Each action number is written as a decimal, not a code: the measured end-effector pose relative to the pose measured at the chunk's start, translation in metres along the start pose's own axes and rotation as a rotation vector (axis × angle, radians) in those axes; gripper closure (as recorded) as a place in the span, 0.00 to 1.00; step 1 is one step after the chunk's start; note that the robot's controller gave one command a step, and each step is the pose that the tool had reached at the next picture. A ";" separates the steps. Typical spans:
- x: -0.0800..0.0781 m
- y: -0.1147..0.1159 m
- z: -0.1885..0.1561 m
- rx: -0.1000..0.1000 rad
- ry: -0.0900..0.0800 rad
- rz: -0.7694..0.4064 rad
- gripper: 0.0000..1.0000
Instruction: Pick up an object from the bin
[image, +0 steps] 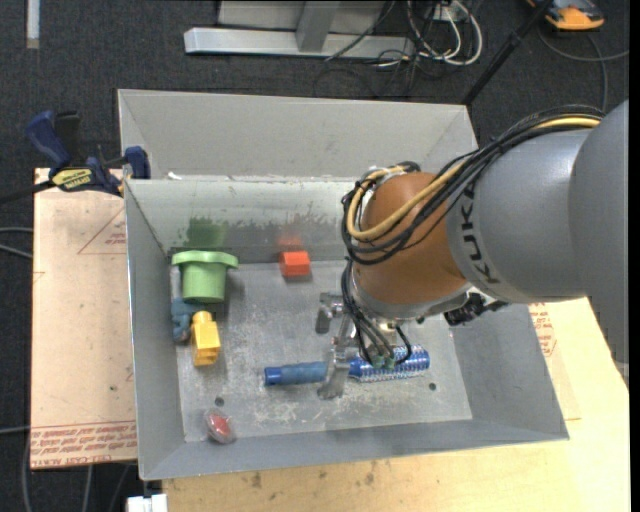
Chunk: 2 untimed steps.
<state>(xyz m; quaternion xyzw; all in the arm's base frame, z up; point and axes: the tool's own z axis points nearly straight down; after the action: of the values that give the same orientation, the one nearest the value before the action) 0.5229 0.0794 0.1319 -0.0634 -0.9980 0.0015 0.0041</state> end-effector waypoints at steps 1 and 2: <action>0.006 0.011 0.066 -0.003 -0.002 -0.049 0.00; 0.004 0.011 0.062 -0.005 -0.008 -0.047 1.00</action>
Offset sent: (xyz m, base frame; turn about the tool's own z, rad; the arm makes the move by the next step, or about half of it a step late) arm -0.0036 0.0109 -0.0619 -0.0482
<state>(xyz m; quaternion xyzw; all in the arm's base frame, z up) 0.5197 0.0905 0.0701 -0.0399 -0.9992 -0.0007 -0.0001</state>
